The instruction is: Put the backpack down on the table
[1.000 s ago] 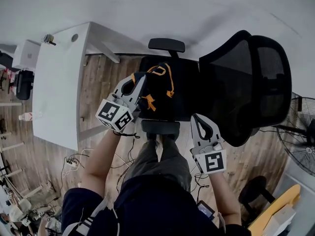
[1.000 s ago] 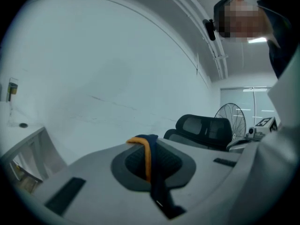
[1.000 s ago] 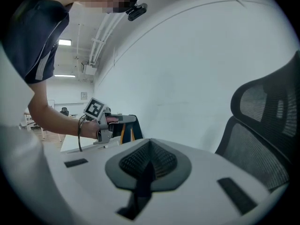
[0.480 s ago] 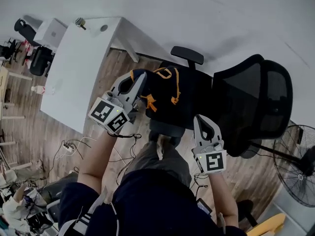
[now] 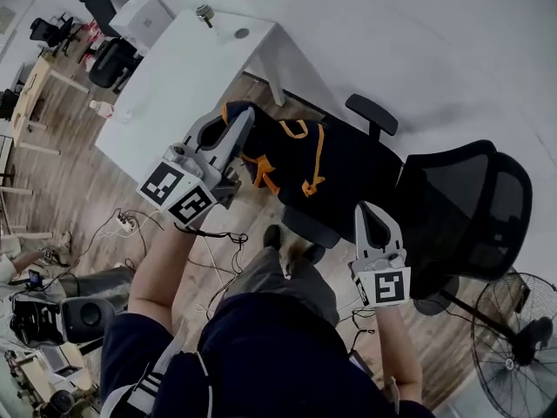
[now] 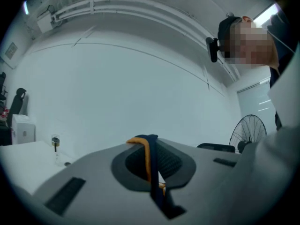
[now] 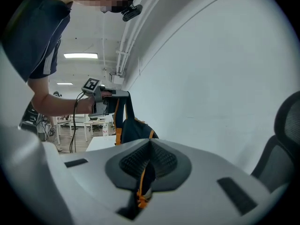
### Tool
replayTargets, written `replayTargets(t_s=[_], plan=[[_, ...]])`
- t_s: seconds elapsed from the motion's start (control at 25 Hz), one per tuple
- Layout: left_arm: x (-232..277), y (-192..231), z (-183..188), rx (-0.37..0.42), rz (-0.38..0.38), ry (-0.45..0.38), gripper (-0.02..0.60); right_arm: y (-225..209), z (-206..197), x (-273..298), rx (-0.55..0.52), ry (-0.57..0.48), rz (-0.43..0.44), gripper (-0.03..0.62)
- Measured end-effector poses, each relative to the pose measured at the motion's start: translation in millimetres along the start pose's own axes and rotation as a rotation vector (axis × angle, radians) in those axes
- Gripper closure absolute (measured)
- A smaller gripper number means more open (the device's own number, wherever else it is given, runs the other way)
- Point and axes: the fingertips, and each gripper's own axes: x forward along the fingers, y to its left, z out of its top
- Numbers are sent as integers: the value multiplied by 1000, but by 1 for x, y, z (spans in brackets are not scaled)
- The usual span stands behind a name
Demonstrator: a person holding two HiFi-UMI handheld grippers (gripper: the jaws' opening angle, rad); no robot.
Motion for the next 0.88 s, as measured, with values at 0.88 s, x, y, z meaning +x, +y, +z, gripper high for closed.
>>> replayTargets(t_s=[0.88], plan=[[-198,145,129,94,115,-122,577,155,45,132,-55,0,113,595]])
